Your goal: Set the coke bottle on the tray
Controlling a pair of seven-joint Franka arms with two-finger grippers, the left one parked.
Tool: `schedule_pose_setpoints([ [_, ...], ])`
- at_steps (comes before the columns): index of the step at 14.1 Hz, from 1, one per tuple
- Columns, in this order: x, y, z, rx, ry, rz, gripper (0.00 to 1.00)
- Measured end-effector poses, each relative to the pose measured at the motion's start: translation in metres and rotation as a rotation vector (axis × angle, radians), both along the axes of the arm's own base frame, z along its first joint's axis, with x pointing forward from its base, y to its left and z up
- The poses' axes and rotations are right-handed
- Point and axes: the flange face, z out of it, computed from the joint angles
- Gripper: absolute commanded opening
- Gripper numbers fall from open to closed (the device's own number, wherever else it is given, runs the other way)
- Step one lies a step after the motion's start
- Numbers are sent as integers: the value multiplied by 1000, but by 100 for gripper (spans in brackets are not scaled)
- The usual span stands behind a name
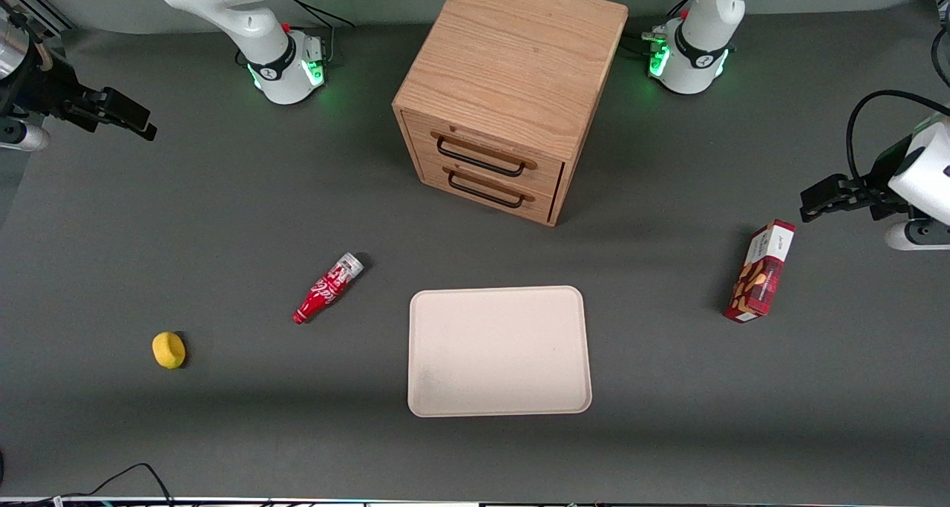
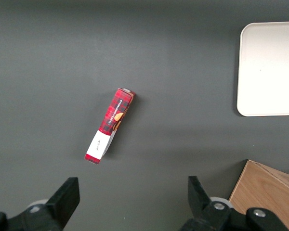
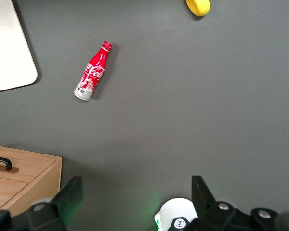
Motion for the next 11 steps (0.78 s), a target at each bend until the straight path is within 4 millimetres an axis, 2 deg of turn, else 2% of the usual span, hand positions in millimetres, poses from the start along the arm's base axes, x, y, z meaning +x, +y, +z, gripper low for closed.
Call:
schedule_pose_setpoints([
  [7,-1,1,-1,-1,17,9,100],
  [11,2,11,-3,-5,23,24,100],
])
